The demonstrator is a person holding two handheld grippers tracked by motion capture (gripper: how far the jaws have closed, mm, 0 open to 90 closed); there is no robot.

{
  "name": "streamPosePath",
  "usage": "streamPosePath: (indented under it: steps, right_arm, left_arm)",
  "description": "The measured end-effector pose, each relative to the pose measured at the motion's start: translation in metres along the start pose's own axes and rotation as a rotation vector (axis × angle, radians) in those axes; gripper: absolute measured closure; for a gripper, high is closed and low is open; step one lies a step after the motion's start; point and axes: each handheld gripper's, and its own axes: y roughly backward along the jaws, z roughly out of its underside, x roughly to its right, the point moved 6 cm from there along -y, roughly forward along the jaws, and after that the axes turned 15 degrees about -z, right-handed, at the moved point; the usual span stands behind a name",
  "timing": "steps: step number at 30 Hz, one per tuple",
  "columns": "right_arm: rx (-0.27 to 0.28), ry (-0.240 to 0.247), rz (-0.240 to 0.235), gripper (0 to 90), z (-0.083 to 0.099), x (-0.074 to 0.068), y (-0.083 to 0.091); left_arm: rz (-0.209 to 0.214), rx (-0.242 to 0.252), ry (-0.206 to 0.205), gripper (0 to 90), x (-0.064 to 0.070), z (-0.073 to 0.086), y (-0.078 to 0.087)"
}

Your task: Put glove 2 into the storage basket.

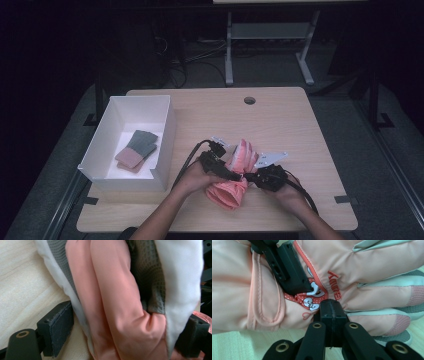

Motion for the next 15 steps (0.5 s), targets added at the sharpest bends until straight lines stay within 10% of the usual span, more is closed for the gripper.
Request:
streamPosePath:
  steps: [15]
  right_arm:
    - [0.01, -0.012, -0.009, 90.0, 0.001, 0.0013, -0.0003]
  left_arm:
    - [0.166, -0.029, 0.076, 53.9, -0.0033, 0.0007, 0.0]
